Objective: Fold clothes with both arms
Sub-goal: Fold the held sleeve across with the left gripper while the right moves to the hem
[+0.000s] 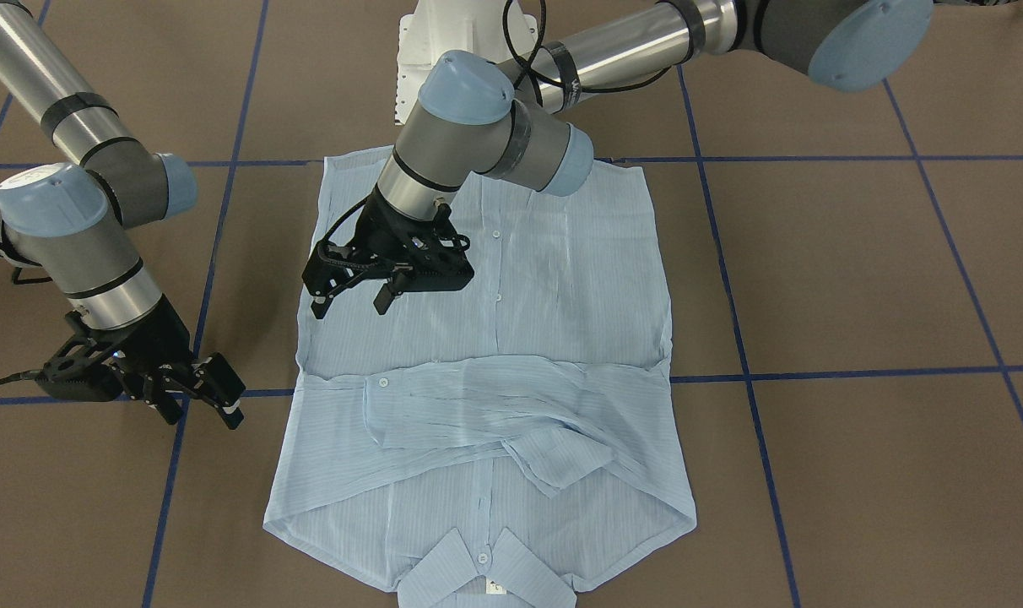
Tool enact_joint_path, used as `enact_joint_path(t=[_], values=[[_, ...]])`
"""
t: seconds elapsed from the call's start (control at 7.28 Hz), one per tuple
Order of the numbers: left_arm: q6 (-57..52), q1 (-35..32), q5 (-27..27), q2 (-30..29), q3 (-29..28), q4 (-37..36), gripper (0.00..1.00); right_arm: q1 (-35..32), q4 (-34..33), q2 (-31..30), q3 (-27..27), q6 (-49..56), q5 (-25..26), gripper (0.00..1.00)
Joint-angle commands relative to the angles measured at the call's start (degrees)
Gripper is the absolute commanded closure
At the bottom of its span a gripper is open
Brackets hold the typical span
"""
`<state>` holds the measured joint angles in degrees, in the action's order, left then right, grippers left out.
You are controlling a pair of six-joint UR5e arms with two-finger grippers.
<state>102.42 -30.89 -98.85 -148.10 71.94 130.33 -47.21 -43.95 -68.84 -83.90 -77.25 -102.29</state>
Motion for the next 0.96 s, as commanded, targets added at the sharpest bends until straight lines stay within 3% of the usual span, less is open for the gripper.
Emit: enact_joint_path(t=[0.0,0.14,0.27,0.41,0.55,0.69,0.82], values=[[-0.1,0.0,0.0,10.2,13.6,-0.3,0.0,6.7,-0.9,-4.0,-8.3,-7.7,1.6,0.0],[-1.2,0.0,-0.1,18.0,21.7,-0.3,0.0,11.3,-3.2,-7.2,-13.1,-12.5,3.0,0.0],[-4.5,-0.4,-0.4,24.8,29.4,-0.3,0.0,17.2,-14.1,-8.1,-18.1,-13.2,6.5,0.0],[-8.3,-0.3,-0.5,29.1,33.2,-0.5,0.0,20.6,-27.8,-7.8,-26.4,-15.3,7.5,0.0],[-8.5,-0.5,-0.3,30.0,34.5,-1.2,0.0,24.8,-36.7,-7.8,-32.1,-20.4,8.1,0.0],[-8.8,-0.5,-0.3,31.2,36.4,-3.5,0.0,30.3,-37.4,-8.2,-32.5,-26.8,14.0,0.0],[-9.4,-0.6,-0.4,31.5,38.2,-8.7,0.0,33.0,-37.8,-8.7,-32.8,-28.3,16.7,0.0]])
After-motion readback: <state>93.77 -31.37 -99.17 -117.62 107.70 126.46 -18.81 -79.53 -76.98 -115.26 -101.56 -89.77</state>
